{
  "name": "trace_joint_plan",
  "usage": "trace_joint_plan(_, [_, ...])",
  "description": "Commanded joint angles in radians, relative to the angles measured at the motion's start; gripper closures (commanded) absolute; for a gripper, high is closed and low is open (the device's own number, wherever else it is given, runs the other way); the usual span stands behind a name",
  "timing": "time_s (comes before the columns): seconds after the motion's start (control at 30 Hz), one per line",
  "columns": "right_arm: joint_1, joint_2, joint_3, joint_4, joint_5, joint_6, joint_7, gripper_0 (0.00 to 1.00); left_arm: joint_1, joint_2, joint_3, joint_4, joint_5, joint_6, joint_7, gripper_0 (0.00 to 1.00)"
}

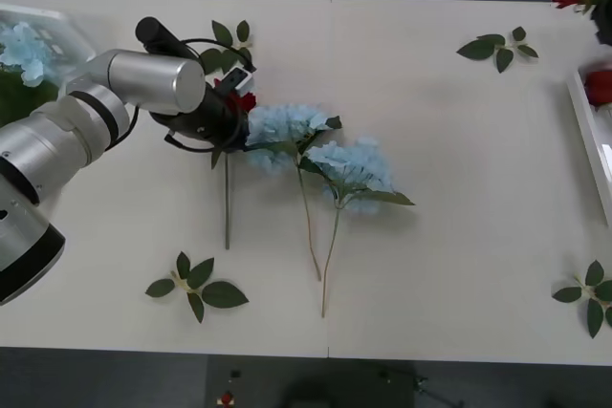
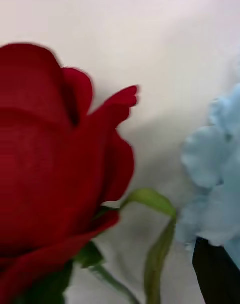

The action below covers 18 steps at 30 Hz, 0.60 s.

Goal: Put the red flowers into the right box and the blue flowers into the left box

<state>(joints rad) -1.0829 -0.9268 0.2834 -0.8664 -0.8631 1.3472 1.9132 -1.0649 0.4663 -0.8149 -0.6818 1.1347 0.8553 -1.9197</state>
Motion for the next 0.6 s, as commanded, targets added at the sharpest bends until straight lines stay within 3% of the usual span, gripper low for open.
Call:
trace_joint_plan(0.03, [-0.023, -0.058, 0.025, 0.047, 0.099, -0.037, 0.010, 1.00, -0.049, 0.026, -0.086, 0.019, -0.010, 0.001, 0.008, 0.33])
trace_joint_plan(0.13, [-0.017, -0.058, 0.025, 0.121, 0.196, -0.126, 0.001, 1.00, -0.049, 0.032, -0.092, 0.018, -0.015, -0.001, 0.008, 0.69])
trace_joint_plan(0.23, [0.001, -0.055, 0.025, 0.221, 0.230, -0.260, -0.005, 1.00, -0.049, 0.034, -0.092, 0.008, -0.021, -0.001, 0.008, 0.92])
trace_joint_plan(0.4, [0.069, -0.052, 0.053, 0.334, 0.211, -0.461, -0.008, 1.00, -0.049, 0.032, -0.092, 0.008, -0.038, -0.001, 0.008, 0.99])
trace_joint_plan(0.6, [0.169, -0.047, 0.126, 0.337, 0.216, -0.655, -0.031, 1.00, -0.050, 0.038, -0.089, 0.007, -0.049, -0.016, 0.018, 1.00])
